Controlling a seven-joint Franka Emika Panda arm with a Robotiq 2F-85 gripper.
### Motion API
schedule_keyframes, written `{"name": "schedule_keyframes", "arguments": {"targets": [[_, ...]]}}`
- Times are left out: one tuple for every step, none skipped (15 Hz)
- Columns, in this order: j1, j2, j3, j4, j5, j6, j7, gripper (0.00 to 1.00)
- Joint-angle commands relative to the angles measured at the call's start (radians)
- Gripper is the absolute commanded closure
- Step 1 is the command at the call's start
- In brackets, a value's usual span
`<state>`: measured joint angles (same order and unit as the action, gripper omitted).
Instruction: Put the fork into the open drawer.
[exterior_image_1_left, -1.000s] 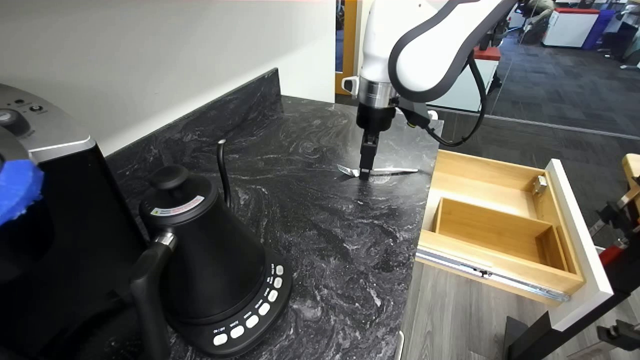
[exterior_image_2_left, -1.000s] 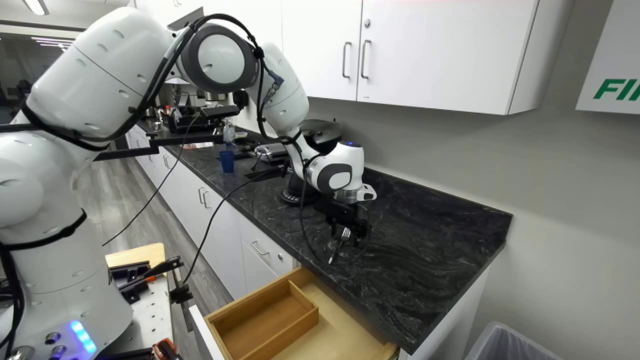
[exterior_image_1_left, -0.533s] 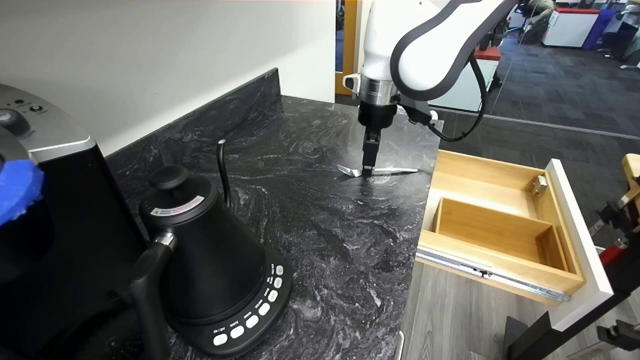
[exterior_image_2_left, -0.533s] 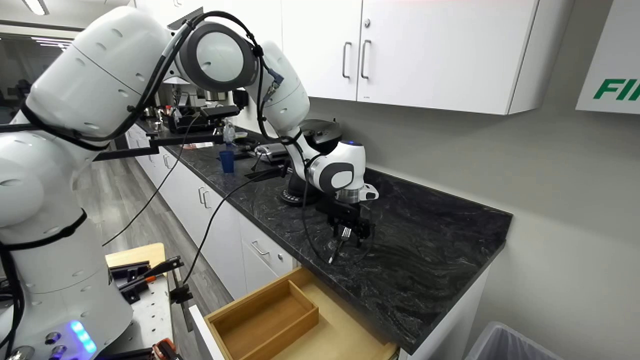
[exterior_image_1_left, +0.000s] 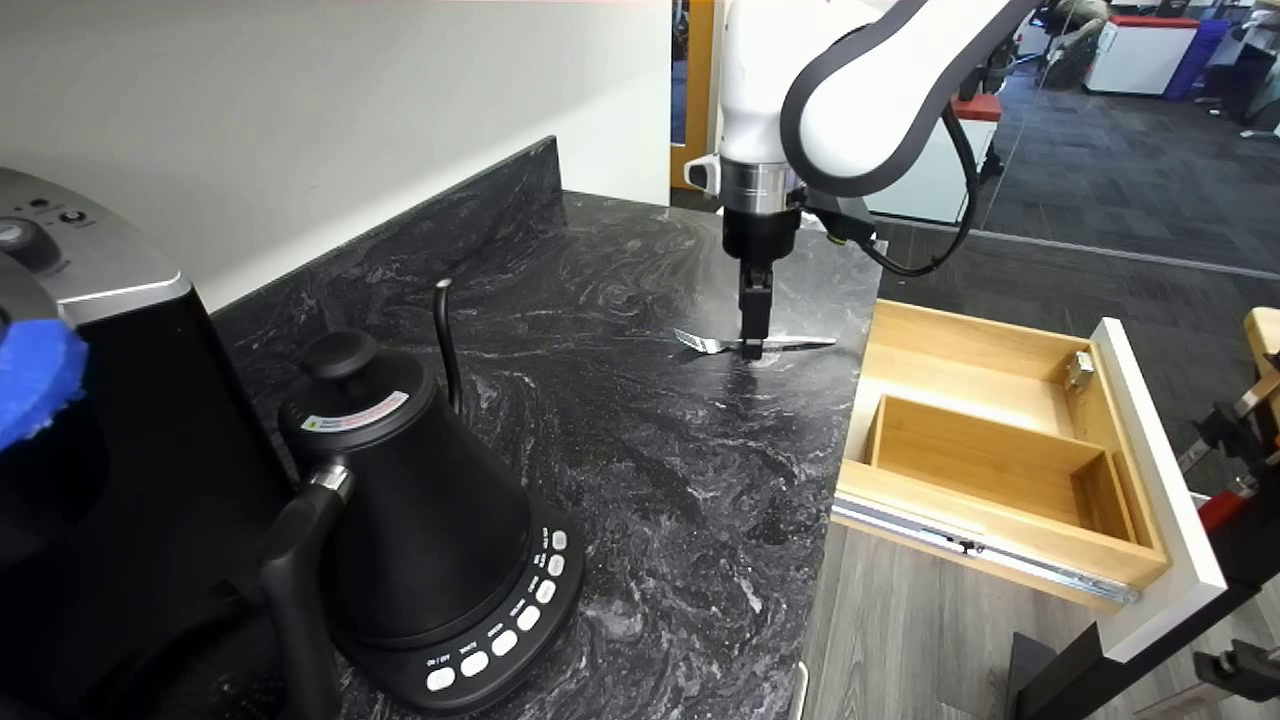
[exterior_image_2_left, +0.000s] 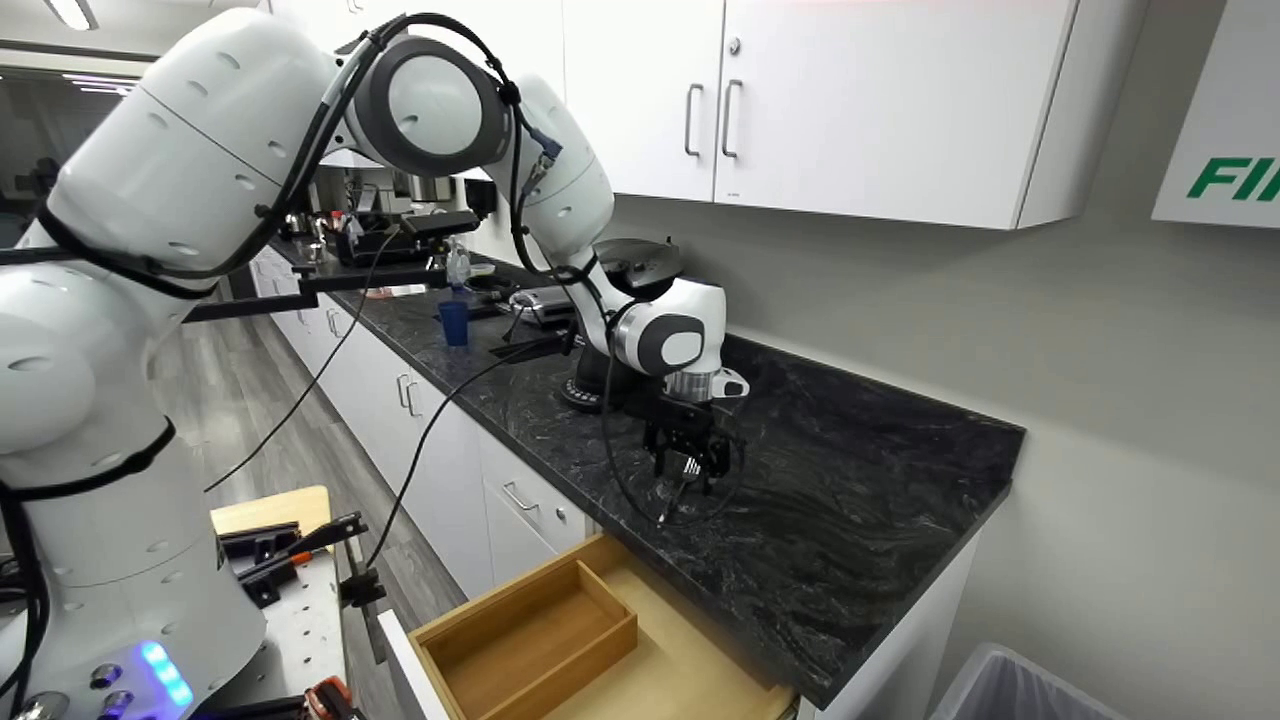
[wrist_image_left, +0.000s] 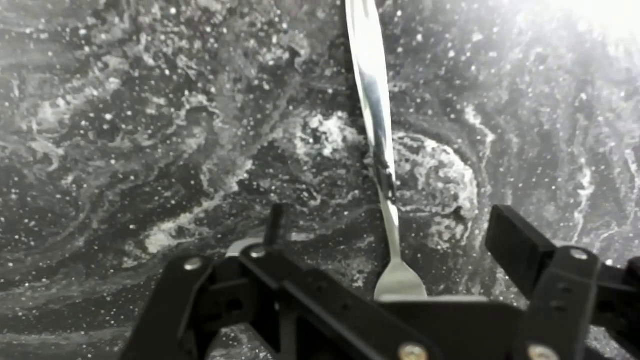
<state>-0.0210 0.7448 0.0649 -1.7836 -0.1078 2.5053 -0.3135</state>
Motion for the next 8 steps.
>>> {"name": "schedule_keyframes", "arguments": {"targets": [[0.026, -0.043, -0.014, -0.027, -0.031, -0.050, 0.024, 0.00], [0.029, -0.042, -0.014, -0.026, -0.032, -0.050, 0.024, 0.25], [0.031, -0.041, -0.014, -0.024, -0.035, -0.051, 0.022, 0.27], [0.032, -0.041, -0.013, -0.024, -0.035, -0.052, 0.021, 0.33], [0.033, -0.040, -0.013, -0.024, -0.037, -0.051, 0.021, 0.40], [0.034, -0.039, -0.013, -0.023, -0.038, -0.050, 0.021, 0.47], [0.034, -0.038, -0.013, -0.022, -0.039, -0.051, 0.021, 0.54], [0.035, -0.037, -0.014, -0.020, -0.041, -0.051, 0.022, 0.61]]}}
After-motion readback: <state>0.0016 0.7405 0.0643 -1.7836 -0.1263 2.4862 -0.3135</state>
